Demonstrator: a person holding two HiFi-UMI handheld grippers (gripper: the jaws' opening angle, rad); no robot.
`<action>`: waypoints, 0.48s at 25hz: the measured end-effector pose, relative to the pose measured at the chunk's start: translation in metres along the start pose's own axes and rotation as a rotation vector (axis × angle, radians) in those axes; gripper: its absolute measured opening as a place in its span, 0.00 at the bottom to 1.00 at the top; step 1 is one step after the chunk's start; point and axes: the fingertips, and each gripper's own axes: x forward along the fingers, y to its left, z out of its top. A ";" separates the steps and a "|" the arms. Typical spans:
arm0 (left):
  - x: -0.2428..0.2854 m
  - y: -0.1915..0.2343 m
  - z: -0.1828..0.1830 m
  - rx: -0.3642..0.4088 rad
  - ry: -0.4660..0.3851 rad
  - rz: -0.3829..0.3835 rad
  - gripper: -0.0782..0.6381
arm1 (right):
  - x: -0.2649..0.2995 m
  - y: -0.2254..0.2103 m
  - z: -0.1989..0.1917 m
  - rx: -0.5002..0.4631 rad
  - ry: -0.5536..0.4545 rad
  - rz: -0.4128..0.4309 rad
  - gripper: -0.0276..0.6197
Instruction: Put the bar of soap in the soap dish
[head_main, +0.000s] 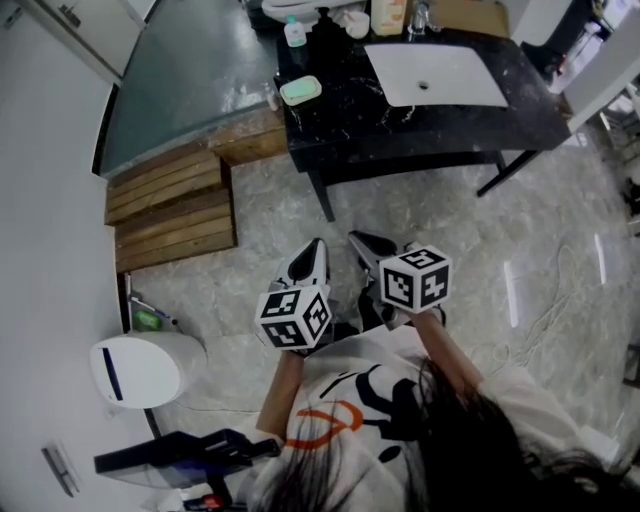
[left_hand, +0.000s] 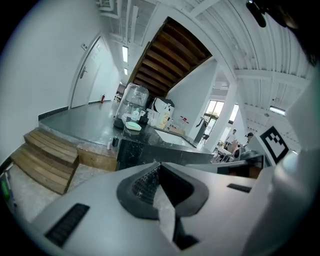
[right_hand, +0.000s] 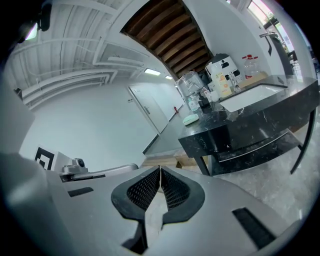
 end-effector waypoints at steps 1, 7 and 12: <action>-0.006 0.002 -0.003 0.000 0.000 -0.002 0.11 | -0.002 0.004 -0.005 0.000 -0.001 -0.005 0.07; -0.040 0.007 -0.020 -0.007 0.000 -0.015 0.11 | -0.013 0.032 -0.034 -0.002 0.005 -0.015 0.07; -0.063 0.006 -0.033 -0.009 -0.001 -0.035 0.11 | -0.024 0.051 -0.056 -0.004 0.010 -0.023 0.07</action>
